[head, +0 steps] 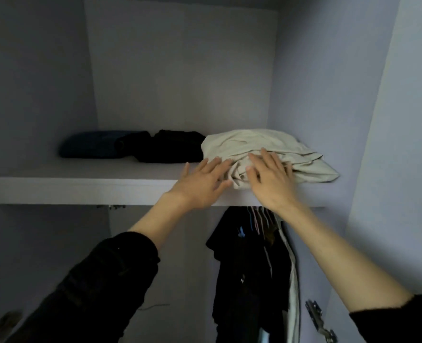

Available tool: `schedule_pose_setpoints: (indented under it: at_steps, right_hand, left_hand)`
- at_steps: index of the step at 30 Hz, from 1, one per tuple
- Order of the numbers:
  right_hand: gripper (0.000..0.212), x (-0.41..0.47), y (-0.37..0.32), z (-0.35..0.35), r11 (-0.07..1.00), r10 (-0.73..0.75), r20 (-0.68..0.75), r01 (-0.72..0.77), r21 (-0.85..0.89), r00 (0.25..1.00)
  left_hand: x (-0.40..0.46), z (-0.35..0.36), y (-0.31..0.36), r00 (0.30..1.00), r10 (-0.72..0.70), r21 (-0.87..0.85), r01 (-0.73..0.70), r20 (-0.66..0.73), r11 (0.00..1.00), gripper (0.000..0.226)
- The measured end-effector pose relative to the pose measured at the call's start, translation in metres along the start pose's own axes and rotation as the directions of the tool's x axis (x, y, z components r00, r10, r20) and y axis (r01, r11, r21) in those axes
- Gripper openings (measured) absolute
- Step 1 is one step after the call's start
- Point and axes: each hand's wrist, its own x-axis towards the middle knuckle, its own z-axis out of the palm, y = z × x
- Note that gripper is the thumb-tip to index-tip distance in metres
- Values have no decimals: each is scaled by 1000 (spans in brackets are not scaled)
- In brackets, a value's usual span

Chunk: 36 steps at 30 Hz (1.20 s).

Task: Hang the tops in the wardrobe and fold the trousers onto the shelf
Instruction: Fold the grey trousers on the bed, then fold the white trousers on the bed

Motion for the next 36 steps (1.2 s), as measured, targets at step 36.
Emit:
schedule_pose_setpoints:
  at_steps: [36]
  right_hand:
    - [34,-549,-508,51,147,-888,318,451,880,-332]
  left_hand:
    - [-784,-3,-12,-298,-930,-301,926,-217,-227,31]
